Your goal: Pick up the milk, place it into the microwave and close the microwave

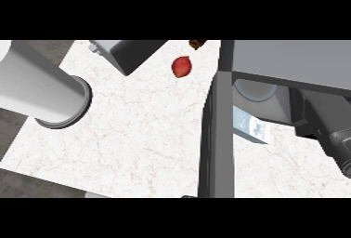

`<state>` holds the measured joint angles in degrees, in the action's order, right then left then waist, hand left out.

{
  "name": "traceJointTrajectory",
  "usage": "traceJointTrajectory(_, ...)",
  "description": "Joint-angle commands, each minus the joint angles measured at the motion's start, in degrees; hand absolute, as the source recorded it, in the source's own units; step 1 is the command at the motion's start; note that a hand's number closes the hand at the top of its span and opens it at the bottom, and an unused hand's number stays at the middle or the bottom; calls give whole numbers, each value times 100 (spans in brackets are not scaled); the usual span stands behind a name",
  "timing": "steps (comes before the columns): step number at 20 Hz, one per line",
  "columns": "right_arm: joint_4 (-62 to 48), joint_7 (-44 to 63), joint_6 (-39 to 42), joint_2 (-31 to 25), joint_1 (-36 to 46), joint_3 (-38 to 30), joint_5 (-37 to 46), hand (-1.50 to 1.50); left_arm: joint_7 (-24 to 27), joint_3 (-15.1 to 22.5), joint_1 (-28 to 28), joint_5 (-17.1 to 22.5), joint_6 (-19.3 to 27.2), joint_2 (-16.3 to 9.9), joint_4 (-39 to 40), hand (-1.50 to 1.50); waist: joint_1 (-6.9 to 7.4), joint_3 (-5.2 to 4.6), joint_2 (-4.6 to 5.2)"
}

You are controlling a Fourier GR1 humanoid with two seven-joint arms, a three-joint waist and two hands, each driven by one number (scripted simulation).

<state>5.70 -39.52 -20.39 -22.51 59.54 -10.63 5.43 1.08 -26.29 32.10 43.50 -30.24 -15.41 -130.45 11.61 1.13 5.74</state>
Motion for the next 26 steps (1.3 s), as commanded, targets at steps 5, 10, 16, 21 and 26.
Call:
traceJointTrajectory(5, -23, 88, 16, -131, 161, 72, 100, 150, -98, -37, -142, -35, 37, -166, -2, -150, 78, -45, 34)
traceJointTrajectory(10, 182, -39, 561, 191, 426, -153, -191, -150, -107, 4, -179, -92, 41, -135, 141, -150, 152, -46, -33)
traceJointTrajectory(16, -102, 440, 551, 354, 582, 347, 282, -150, -161, 50, -357, -215, 58, -231, 151, -150, 183, -87, -67)
traceJointTrajectory(21, -103, 727, 128, 664, 862, 352, 265, -150, -237, 202, -466, -262, 123, -202, 208, -150, 176, -94, -79)
traceJointTrajectory(26, -45, 731, -115, 891, 968, 300, 181, -150, -371, 213, -478, -220, 134, -313, 214, -150, 156, -84, -131)
